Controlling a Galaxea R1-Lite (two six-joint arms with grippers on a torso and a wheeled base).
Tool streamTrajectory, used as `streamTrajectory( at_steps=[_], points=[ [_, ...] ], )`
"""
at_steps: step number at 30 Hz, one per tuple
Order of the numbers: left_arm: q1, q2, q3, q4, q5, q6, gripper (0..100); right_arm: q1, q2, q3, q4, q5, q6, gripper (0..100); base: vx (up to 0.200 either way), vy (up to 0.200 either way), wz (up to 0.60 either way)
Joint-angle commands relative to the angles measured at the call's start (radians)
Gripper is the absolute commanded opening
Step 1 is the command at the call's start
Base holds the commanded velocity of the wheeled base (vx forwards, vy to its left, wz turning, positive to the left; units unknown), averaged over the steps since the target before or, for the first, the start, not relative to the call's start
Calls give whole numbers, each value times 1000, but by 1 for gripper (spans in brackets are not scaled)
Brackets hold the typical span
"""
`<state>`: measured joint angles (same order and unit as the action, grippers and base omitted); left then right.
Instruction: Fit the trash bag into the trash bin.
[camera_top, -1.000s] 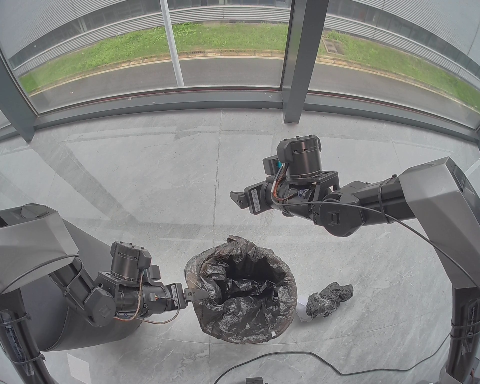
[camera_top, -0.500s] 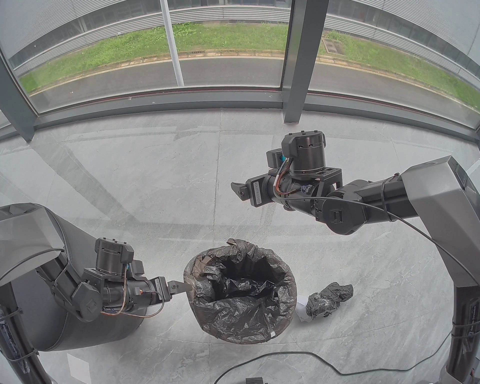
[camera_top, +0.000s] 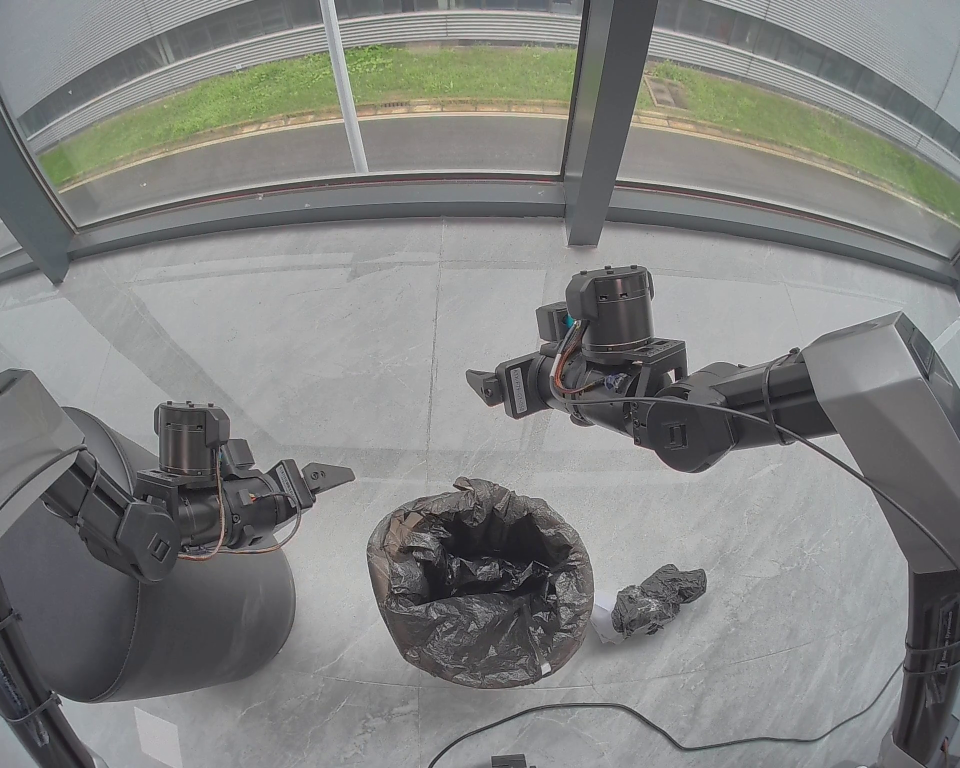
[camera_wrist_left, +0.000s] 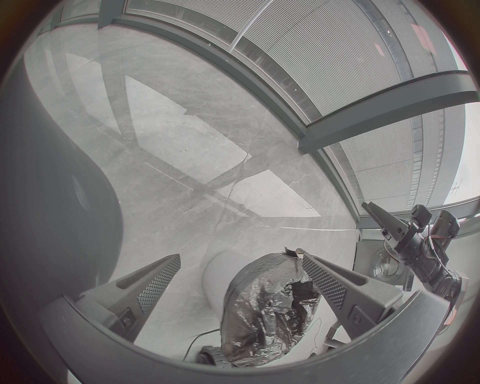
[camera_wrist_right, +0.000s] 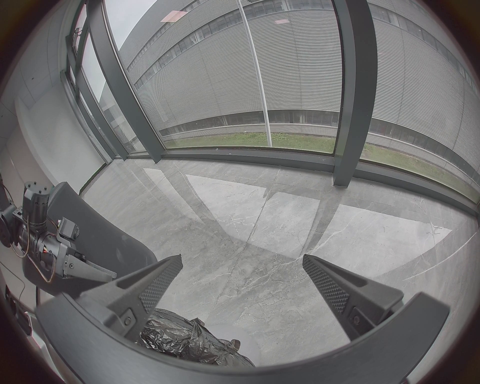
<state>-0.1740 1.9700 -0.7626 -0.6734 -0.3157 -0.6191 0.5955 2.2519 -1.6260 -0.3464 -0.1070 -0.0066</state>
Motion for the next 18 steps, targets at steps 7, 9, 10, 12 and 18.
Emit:
streamTrajectory(
  at_steps=[7,9,10,12,18],
  points=[
    [-79,98,9,-2,1,-22,100,-5,8,5,0,0,0,100,0,0,0],
    [-81,116,3,-3,1,-21,100,-5,8,5,0,0,0,100,0,0,0],
    [-81,127,-3,-3,3,-21,100,-5,8,5,0,0,0,100,0,0,0],
    [-85,151,-14,-5,1,-19,100,-5,8,6,0,0,0,100,0,0,0],
    [-96,230,-58,-3,32,-13,100,-11,8,6,0,0,0,100,0,0,0]
  ],
)
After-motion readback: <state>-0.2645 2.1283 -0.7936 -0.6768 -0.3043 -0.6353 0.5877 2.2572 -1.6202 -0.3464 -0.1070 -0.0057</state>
